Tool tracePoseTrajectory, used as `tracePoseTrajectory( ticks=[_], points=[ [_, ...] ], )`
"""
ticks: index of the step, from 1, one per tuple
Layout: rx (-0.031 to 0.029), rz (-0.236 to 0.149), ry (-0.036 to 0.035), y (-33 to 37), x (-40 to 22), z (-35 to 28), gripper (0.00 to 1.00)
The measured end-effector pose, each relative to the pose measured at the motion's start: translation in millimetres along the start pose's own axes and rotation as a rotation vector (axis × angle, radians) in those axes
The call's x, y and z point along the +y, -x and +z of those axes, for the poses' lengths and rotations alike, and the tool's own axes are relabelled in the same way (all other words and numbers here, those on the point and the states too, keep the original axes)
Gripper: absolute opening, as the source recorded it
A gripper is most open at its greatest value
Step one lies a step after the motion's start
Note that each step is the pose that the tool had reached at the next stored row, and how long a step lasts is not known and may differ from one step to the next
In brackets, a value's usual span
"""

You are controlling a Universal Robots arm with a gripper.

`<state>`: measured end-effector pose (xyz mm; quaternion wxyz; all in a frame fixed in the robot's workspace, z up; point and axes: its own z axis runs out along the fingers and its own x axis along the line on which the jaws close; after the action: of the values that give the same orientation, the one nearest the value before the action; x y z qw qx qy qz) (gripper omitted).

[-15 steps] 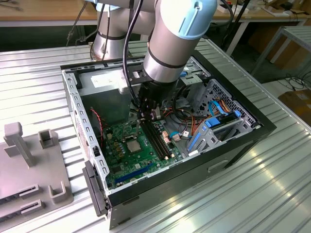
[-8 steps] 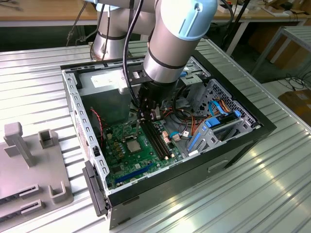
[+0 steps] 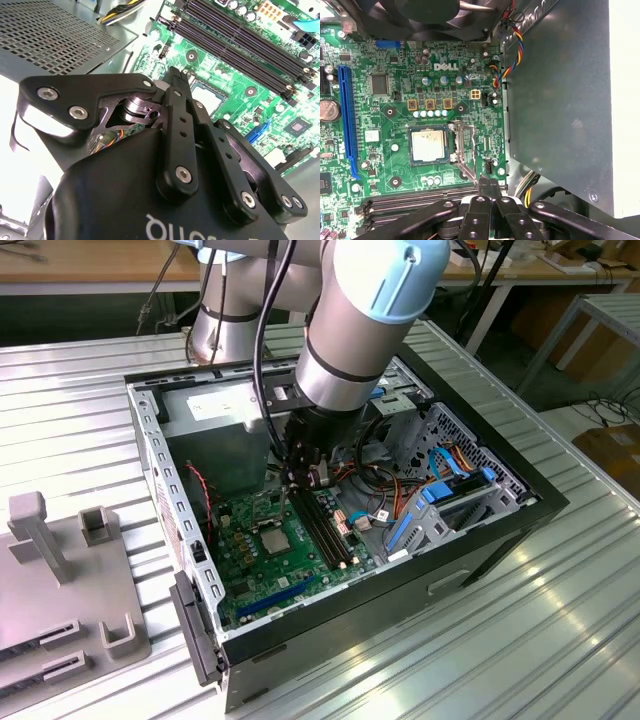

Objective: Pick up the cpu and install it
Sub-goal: 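Place the cpu into insertion slot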

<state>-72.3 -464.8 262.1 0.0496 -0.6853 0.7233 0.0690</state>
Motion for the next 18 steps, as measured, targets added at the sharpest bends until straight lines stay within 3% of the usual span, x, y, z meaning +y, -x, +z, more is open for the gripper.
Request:
tracePoseTrajectory(
  ticks=[9,18],
  points=[
    [-0.0002,0.005,0.0073,0.0,-0.2,0.0,0.11],
    [0.0,0.005,0.0075,0.2,-0.2,-1.1,0.11]
  ],
)
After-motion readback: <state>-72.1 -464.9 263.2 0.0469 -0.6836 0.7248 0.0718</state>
